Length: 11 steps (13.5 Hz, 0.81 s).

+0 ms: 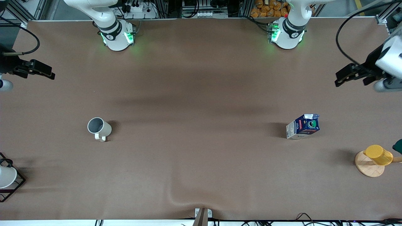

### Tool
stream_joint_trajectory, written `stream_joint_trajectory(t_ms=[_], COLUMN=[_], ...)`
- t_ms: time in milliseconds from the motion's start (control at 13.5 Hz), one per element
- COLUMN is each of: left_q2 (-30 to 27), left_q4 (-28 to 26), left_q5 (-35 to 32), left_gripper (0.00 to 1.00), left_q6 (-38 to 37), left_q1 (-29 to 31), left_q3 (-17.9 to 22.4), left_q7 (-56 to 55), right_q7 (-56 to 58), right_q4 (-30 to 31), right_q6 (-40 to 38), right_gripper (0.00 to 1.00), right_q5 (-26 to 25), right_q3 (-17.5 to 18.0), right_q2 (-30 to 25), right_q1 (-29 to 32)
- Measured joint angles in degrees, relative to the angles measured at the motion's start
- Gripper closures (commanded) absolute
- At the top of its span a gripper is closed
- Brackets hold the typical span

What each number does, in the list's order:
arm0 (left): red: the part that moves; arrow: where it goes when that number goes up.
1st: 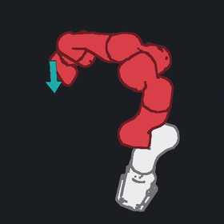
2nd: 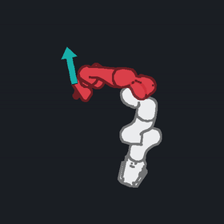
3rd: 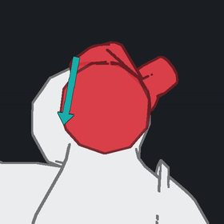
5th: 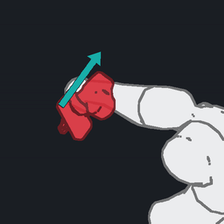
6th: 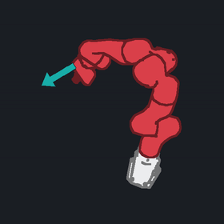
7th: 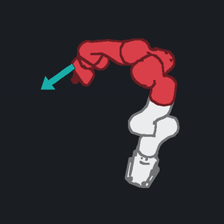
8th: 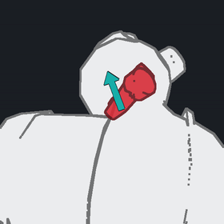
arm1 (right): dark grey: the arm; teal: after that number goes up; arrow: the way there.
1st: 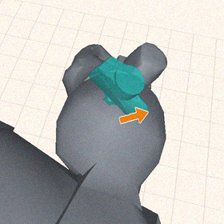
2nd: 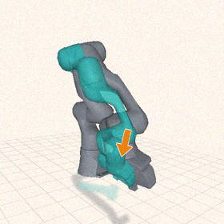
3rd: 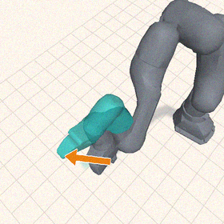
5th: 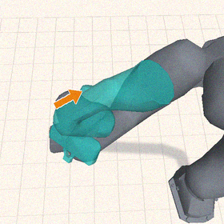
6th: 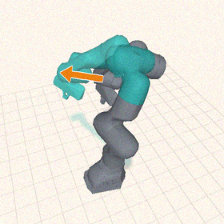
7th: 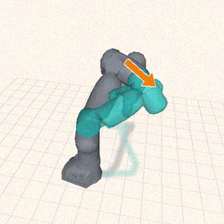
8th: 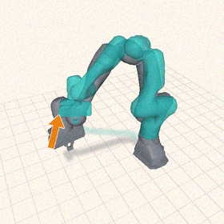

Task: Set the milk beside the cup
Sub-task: 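Reach the right gripper to the mug while the left gripper reaches the milk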

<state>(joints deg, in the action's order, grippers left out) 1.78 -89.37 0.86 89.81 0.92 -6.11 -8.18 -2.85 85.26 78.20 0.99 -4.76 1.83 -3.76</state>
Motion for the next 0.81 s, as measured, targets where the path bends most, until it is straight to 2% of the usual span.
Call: stream_joint_trajectory(t_ms=[443,812], left_q2=[10.0,14.4], left_q4=[-3.5,-6.4], left_q5=[0.0,0.0], left_gripper=[0.00,0.00], left_q6=[12.8,18.9], left_q1=[-0.3,0.2], left_q3=[-0.5,-0.4], left_q7=[-0.1,-0.1], right_q7=[0.0,5.4], right_q4=[0.1,0.3], right_q6=[1.6,7.9], right_gripper=[0.00,0.00], right_q5=[0.2,0.8], right_q3=[0.8,0.9], right_q2=[4.6,14.3], right_q1=[-1.2,-2.1])
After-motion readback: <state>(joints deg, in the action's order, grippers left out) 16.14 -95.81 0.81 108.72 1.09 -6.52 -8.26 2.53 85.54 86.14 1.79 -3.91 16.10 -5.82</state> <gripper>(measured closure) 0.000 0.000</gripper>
